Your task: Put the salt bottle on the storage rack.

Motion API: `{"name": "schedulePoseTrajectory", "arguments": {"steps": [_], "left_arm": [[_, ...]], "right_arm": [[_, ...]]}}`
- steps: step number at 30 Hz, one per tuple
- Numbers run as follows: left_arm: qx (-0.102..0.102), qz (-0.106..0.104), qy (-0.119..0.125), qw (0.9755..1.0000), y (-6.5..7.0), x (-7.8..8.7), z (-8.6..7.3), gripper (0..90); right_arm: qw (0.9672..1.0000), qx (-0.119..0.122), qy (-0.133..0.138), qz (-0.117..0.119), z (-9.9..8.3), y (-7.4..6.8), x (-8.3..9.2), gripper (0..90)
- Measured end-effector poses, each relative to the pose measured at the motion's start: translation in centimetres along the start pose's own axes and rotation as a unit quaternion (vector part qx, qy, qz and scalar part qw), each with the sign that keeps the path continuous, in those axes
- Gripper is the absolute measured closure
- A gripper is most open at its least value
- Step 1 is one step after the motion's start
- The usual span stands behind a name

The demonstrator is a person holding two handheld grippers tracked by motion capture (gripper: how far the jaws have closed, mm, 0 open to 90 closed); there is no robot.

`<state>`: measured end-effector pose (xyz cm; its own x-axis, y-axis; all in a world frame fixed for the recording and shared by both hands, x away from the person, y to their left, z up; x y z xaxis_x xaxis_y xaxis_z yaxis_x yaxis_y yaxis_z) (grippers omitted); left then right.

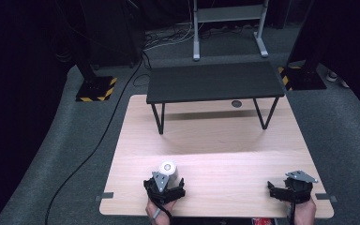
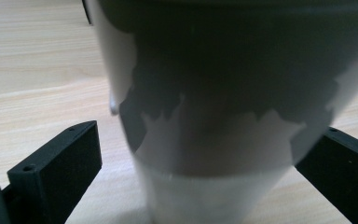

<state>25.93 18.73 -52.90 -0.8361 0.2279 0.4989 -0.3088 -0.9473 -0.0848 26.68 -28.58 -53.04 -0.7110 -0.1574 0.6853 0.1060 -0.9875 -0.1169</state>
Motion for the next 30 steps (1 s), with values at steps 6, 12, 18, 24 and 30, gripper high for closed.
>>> {"name": "schedulePoseTrajectory", "arguments": {"steps": [6, 12, 18, 24, 30], "left_arm": [[0.009, 0.003, 0.004, 1.0000, -0.1, -0.7, 0.3, 7.7], [0.000, 0.005, 0.010, 0.9999, 0.1, -0.9, 0.4, 29.0], [-0.006, -0.004, 0.010, 0.9999, -0.1, -0.7, 0.3, 29.1], [-0.009, -0.010, 0.012, 0.9998, -0.3, -0.5, 0.4, 29.2], [-0.013, -0.020, 0.017, 0.9996, -0.5, 0.1, 0.9, 29.2]], "right_arm": [[1.0000, 0.001, 0.000, 0.000, 0.0, 0.0, 0.0, 0.0], [1.0000, 0.001, 0.000, 0.001, 0.0, 0.0, 0.0, 0.0], [1.0000, 0.001, 0.000, 0.001, 0.0, 0.0, 0.0, 0.0], [1.0000, 0.001, 0.000, 0.001, 0.0, 0.0, 0.0, 0.0], [1.0000, 0.001, 0.001, 0.003, 0.0, 0.1, 0.0, 0.0]]}}
Point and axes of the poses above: each handheld gripper's, and its own axes: x roughly backward along the jaws, z roughly out of its top, y roughly to its right, the point moved 7 cm from there along -x, roughly forward along the jaws, and after that the axes turned 7 degrees about -x, right-handed, at the moved point
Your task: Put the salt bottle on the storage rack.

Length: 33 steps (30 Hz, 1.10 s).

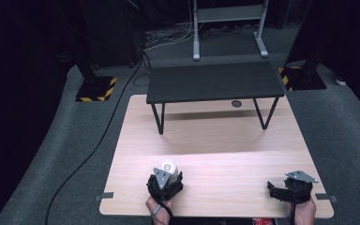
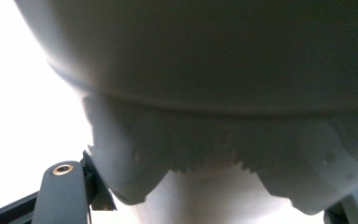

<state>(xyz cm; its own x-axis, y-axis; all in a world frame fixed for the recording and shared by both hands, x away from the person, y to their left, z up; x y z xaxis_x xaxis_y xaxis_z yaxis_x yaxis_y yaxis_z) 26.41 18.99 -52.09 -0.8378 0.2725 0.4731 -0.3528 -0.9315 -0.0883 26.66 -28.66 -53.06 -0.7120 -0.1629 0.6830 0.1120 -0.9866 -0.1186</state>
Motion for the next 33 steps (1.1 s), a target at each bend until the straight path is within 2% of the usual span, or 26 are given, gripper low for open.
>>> {"name": "schedulePoseTrajectory", "arguments": {"steps": [12, 22, 33], "left_arm": [[-0.006, -0.024, 0.011, 0.9996, -0.5, 0.3, 1.7, 29.2], [-0.016, -0.054, 0.011, 0.9983, -0.8, -0.2, 3.4, 29.3], [-0.018, -0.071, 0.015, 0.9972, -1.2, -0.9, 4.6, 29.3]], "right_arm": [[1.0000, 0.001, 0.000, 0.001, 0.0, 0.0, 0.0, 0.0], [1.0000, 0.001, -0.001, 0.000, 0.0, 0.0, 0.0, 0.0], [1.0000, 0.001, -0.001, 0.000, 0.0, -0.1, 0.0, 0.0]]}}
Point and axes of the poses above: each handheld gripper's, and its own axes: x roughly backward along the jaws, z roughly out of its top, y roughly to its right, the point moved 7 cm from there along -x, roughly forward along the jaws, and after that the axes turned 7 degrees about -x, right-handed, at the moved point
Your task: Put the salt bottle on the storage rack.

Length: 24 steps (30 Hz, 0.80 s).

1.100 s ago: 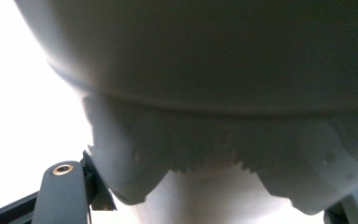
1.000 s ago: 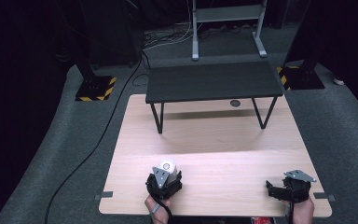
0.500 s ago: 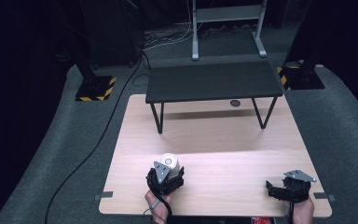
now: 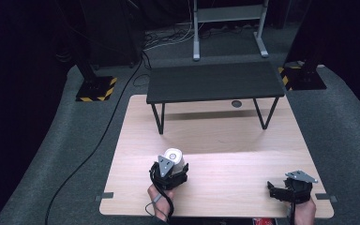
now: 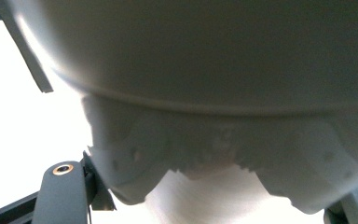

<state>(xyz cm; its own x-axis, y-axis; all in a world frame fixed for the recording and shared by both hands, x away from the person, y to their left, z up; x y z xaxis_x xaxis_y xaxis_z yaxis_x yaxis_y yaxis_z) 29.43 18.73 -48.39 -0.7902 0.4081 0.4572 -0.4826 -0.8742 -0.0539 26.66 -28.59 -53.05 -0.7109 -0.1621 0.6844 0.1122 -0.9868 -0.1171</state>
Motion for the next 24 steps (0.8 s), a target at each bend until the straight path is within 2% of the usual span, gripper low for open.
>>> {"name": "schedulePoseTrajectory", "arguments": {"steps": [8, 17, 24], "left_arm": [[-0.015, -0.008, 0.004, 0.9998, 0.1, -0.8, 1.3, 29.3], [-0.014, -0.017, 0.001, 0.9997, -0.3, -1.7, 2.0, 29.4], [-0.026, -0.024, -0.002, 0.9994, -0.7, -2.3, 3.1, 29.3]], "right_arm": [[1.0000, 0.001, 0.000, 0.000, 0.0, 0.0, 0.0, 0.0], [1.0000, 0.001, 0.000, 0.001, 0.0, 0.0, 0.0, 0.0], [1.0000, 0.001, 0.000, 0.000, 0.0, 0.0, 0.0, 0.0]]}}
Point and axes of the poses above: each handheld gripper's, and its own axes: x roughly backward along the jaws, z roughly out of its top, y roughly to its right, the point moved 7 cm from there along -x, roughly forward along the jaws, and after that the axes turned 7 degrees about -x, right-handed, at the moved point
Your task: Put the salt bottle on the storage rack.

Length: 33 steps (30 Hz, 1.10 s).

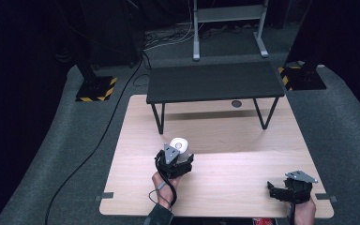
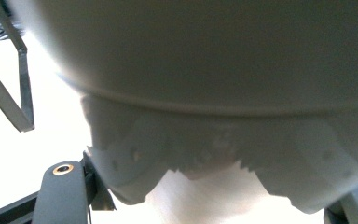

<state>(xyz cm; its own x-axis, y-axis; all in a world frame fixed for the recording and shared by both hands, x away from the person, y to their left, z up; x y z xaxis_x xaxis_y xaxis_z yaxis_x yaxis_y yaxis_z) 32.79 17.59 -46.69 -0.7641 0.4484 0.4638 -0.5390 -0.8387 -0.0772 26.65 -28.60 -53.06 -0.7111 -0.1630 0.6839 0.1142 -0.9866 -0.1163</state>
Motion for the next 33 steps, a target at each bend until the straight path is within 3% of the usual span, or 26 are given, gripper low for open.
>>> {"name": "schedulePoseTrajectory", "arguments": {"steps": [33], "left_arm": [[-0.033, -0.040, 0.000, 0.9986, 0.0, -3.7, 5.7, 29.4]], "right_arm": [[1.0000, 0.000, 0.000, 0.000, 0.0, 0.0, 0.0, 0.0]]}}
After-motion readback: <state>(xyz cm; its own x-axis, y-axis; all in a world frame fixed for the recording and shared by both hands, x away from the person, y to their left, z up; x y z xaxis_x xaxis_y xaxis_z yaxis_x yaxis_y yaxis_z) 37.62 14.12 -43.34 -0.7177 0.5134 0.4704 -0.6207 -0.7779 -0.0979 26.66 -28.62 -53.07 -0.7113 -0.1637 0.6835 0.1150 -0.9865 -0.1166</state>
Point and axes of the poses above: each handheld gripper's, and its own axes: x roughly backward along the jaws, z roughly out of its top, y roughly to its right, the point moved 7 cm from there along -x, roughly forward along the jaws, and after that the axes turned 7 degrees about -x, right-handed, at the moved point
